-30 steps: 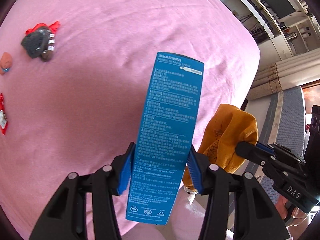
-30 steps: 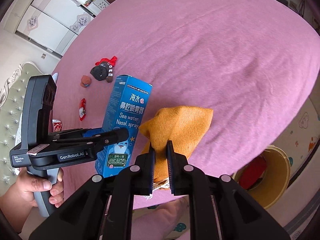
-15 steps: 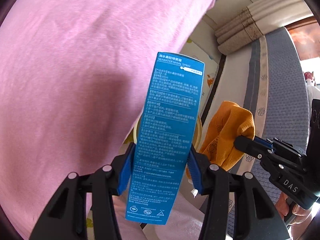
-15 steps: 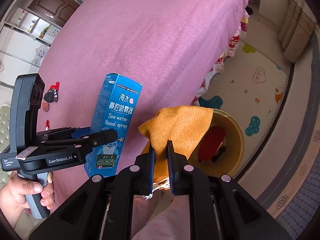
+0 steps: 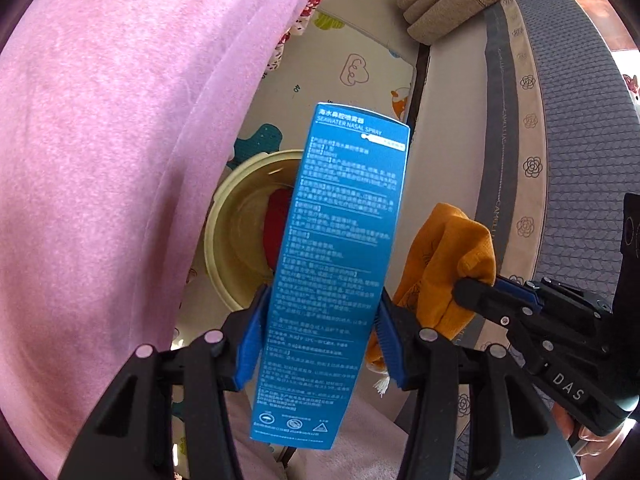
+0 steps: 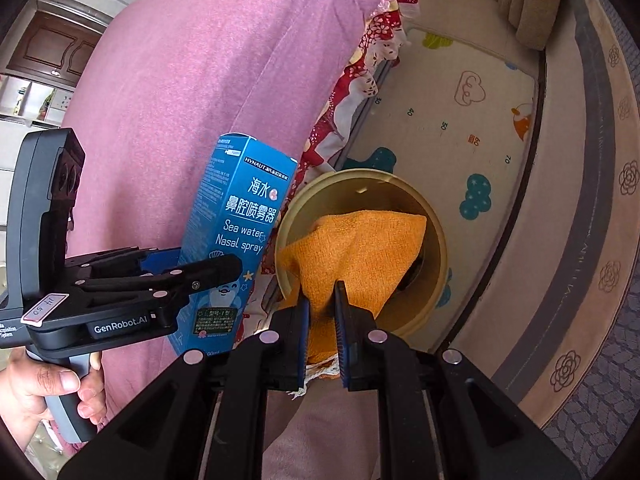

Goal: Collect trash
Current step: 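Carry the bag and blue box over the yellow bucket and open both tools, then move both open tools back over the bed toward the red wrapper, then grasp the red snack wrapper with the left tool while the right tool grasps the black fuzzy sock, then carry the wrapper and black sock over the yellow bucket and open both tools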

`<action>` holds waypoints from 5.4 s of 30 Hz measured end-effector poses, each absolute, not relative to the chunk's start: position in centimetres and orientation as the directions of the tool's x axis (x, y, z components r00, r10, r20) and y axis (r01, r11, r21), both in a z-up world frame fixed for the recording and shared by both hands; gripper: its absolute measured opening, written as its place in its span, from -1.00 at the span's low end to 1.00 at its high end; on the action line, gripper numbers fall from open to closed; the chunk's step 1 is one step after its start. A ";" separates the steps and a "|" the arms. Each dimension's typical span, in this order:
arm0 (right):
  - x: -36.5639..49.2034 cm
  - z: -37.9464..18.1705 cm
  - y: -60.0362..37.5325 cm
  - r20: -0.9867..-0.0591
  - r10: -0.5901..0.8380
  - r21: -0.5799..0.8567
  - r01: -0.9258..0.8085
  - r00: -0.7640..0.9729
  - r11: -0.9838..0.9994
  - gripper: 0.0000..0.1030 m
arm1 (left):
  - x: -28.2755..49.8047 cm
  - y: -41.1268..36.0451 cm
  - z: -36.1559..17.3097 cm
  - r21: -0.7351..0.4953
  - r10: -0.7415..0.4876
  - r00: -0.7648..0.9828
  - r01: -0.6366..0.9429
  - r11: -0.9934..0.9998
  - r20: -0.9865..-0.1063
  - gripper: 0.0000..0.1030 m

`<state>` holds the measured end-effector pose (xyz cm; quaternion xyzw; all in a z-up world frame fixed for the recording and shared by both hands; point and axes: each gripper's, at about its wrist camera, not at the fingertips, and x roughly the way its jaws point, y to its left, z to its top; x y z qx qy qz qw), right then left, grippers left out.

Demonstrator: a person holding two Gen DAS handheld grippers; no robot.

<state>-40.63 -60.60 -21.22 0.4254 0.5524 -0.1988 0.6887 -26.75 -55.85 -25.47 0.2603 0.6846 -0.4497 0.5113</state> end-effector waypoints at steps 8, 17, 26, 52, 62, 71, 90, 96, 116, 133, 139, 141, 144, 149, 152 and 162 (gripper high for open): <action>-41.9 -23.3 -61.9 -0.952 0.193 0.305 0.783 0.238 0.541 -0.18 | -26.2 -55.8 -26.8 -0.299 -0.050 -0.318 0.813 0.500 -0.947 0.69; -42.0 -22.9 -62.4 -0.952 0.191 0.306 0.782 0.239 0.543 -0.27 | -26.2 -55.0 -26.3 -0.301 -0.053 -0.314 0.825 0.479 -0.948 0.69; -36.7 -18.9 -61.6 -0.948 0.163 0.312 0.701 0.273 0.641 -0.28 | -22.4 -53.4 -22.5 -0.304 -0.152 -0.264 0.796 0.523 -0.952 0.69; -4.1 -12.1 -29.2 -0.876 0.387 0.426 0.087 0.287 0.901 -0.30 | 1.2 -9.7 -13.2 -0.189 -0.215 0.117 0.204 0.961 -0.970 0.69; 4.6 -11.6 -22.2 -0.883 0.368 0.388 0.013 0.293 0.922 -0.31 | 7.1 0.2 -14.0 -0.203 -0.188 0.179 -0.068 0.977 -0.966 0.69; 12.0 -14.3 -20.6 -0.894 0.375 0.379 -0.030 0.245 0.925 -0.31 | 12.8 1.9 -17.0 -0.178 -0.154 0.158 -0.156 0.972 -0.975 0.69; 17.7 -17.2 -21.3 -0.925 0.311 0.309 -0.046 0.217 0.950 -0.30 | 19.9 1.0 -25.4 -0.077 -0.078 0.007 -0.201 0.976 -0.997 -0.26; 19.5 -17.2 -21.3 -0.924 0.298 0.299 -0.031 0.241 0.954 -0.29 | 20.3 1.4 -24.4 -0.216 -0.209 0.057 -0.238 0.947 -0.976 -0.40; 15.7 -14.9 -23.2 -0.870 0.404 0.432 0.039 0.282 0.901 -0.73 | 17.6 -5.1 -17.2 -0.399 -0.400 0.120 0.035 0.916 -0.909 -0.40; -2.3 -12.7 -29.6 -0.869 0.330 0.440 0.269 0.369 0.857 -0.73 | 4.8 -12.6 -14.3 -0.400 -0.425 -0.003 0.346 0.849 -0.905 -0.40; -8.1 -13.0 -34.2 -0.880 0.282 0.426 0.376 0.381 0.823 -0.73 | 1.2 -18.4 -15.0 -0.408 -0.421 -0.075 0.446 0.797 -0.904 -0.40; -10.1 -13.1 -36.1 -0.883 0.265 0.423 0.417 0.387 0.804 -0.73 | -0.1 -20.7 -15.3 -0.412 -0.416 -0.104 0.478 0.775 -0.903 -0.40; -13.2 -13.2 -39.2 -0.886 0.247 0.424 0.471 0.392 0.773 -0.73 | -2.3 -24.6 -15.5 -0.409 -0.400 -0.138 0.532 0.742 -0.906 -0.40; -18.6 -13.3 -44.6 -0.897 0.202 0.403 0.544 0.392 0.736 -0.73 | -6.8 -31.3 -16.0 -0.414 -0.376 -0.196 0.601 0.684 -0.906 -0.40; -22.1 -13.8 -47.9 -0.904 0.180 0.394 0.593 0.387 0.702 -0.73 | -9.7 -35.0 -16.7 -0.423 -0.358 -0.236 0.631 0.651 -0.903 -0.40; -32.7 -16.0 -55.4 -0.923 0.126 0.365 0.727 0.363 0.581 -0.72 | -18.9 -46.3 -19.4 -0.430 -0.260 -0.343 0.741 0.516 -0.903 -0.40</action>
